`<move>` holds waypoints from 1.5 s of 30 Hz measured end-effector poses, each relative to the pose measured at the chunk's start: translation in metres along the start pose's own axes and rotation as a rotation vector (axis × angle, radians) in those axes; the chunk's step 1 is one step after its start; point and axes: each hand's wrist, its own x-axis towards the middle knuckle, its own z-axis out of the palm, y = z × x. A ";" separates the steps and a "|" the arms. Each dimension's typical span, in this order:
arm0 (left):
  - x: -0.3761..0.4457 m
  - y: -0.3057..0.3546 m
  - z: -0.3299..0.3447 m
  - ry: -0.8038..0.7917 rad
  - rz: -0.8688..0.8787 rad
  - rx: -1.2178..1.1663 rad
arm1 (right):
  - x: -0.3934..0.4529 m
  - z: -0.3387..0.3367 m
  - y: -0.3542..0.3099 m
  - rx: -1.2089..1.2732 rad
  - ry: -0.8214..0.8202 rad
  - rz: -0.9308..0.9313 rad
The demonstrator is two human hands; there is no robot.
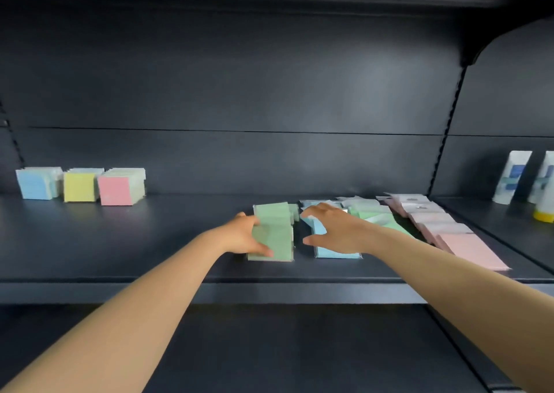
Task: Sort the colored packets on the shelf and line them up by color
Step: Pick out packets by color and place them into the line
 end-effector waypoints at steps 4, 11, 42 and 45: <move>0.007 -0.005 0.000 0.001 -0.076 -0.075 | 0.012 0.001 0.015 0.064 -0.009 -0.036; 0.012 -0.050 -0.001 0.092 -0.135 -0.765 | 0.037 0.003 0.018 0.135 -0.026 -0.026; 0.018 -0.098 0.000 0.318 0.010 -1.352 | 0.093 0.023 -0.028 0.696 0.086 0.100; 0.017 -0.095 0.000 0.285 0.030 -1.315 | 0.099 0.034 -0.037 0.751 0.143 0.143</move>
